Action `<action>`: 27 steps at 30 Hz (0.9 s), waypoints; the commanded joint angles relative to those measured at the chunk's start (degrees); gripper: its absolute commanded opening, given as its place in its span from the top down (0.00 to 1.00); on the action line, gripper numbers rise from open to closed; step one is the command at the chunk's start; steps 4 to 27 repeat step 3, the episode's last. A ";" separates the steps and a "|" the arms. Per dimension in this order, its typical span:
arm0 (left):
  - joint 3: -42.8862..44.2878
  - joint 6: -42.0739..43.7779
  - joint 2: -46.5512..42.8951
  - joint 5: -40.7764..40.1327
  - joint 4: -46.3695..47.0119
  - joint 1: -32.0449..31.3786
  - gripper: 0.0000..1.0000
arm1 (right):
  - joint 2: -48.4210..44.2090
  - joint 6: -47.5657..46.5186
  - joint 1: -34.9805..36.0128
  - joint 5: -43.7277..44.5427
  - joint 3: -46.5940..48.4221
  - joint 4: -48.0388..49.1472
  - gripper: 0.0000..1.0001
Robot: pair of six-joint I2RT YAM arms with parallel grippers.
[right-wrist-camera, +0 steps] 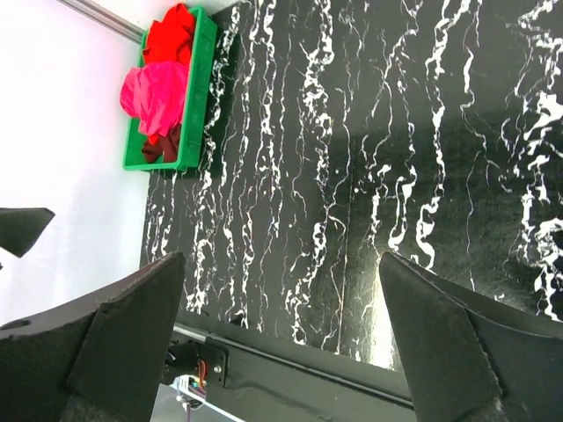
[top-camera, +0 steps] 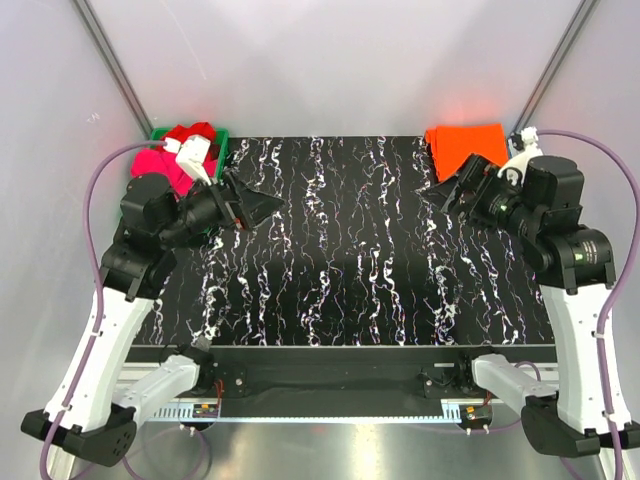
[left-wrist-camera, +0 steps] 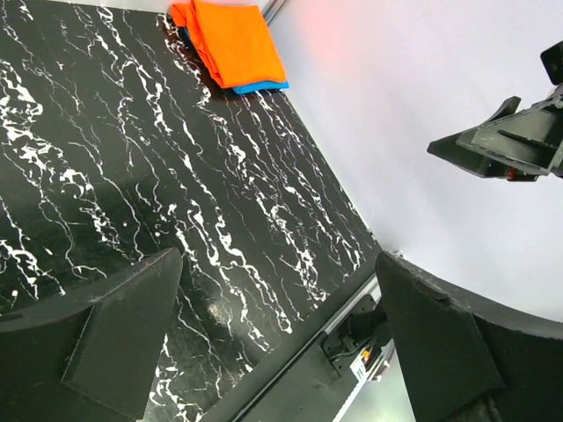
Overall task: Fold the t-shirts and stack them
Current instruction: Neatly place the folded tshirt to the corner
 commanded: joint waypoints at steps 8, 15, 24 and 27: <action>0.44 -0.72 -0.83 0.16 2.85 -0.16 0.01 | 0.34 -1.52 0.08 0.15 3.30 1.69 0.00; 0.44 -0.72 -0.83 0.16 2.85 -0.16 0.01 | 0.34 -1.52 0.08 0.15 3.30 1.69 0.00; 0.44 -0.72 -0.83 0.16 2.85 -0.16 0.01 | 0.34 -1.52 0.08 0.15 3.30 1.69 0.00; 0.44 -0.72 -0.83 0.16 2.85 -0.16 0.01 | 0.34 -1.52 0.08 0.15 3.30 1.69 0.00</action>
